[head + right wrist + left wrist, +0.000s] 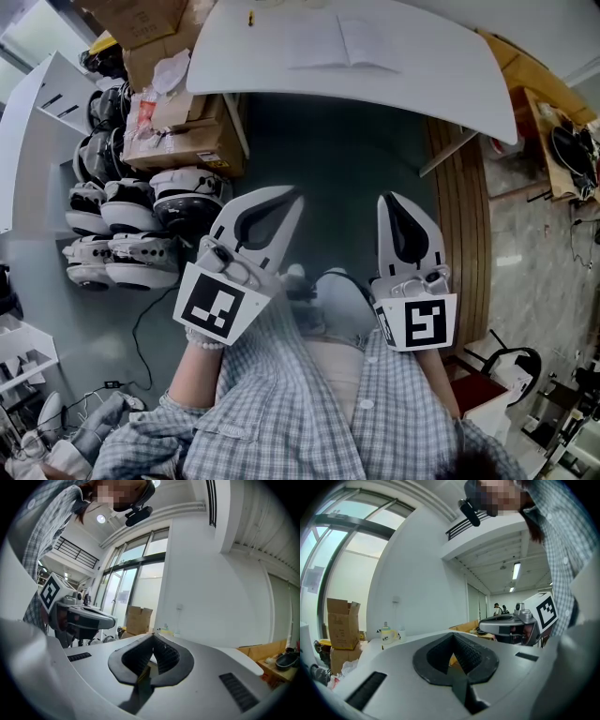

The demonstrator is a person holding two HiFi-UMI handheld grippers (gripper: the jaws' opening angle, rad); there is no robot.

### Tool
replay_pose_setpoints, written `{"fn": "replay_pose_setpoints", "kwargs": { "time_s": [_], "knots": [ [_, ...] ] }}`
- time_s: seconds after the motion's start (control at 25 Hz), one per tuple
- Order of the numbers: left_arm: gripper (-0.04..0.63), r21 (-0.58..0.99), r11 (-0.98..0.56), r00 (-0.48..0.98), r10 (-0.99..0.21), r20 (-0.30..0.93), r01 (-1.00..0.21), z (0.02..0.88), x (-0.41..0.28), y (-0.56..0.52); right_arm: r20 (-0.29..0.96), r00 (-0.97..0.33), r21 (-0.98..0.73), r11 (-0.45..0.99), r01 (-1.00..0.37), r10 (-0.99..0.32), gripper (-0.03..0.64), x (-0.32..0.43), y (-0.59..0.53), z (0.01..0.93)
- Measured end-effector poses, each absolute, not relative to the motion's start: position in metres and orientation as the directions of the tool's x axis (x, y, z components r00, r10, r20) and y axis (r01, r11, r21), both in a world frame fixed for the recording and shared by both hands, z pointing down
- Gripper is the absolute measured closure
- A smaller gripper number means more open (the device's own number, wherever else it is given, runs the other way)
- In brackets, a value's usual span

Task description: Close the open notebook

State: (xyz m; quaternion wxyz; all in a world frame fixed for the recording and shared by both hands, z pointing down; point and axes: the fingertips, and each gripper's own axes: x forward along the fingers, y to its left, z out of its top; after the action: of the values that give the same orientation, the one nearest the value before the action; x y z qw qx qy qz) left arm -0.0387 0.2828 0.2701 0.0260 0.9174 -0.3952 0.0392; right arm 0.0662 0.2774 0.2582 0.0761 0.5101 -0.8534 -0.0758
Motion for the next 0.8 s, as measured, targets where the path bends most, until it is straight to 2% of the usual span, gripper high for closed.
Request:
{"fn": "replay_pose_setpoints", "kwargs": {
  "time_s": [0.8],
  "knots": [
    [0.59, -0.011, -0.704, 0.698, -0.706, 0.119, -0.71, 0.272, -0.018, 0.255, 0.055, -0.457, 0.211, 0.457, -0.864, -0.888, 0.598, 0.086, 0.25, 0.262]
  ]
}}
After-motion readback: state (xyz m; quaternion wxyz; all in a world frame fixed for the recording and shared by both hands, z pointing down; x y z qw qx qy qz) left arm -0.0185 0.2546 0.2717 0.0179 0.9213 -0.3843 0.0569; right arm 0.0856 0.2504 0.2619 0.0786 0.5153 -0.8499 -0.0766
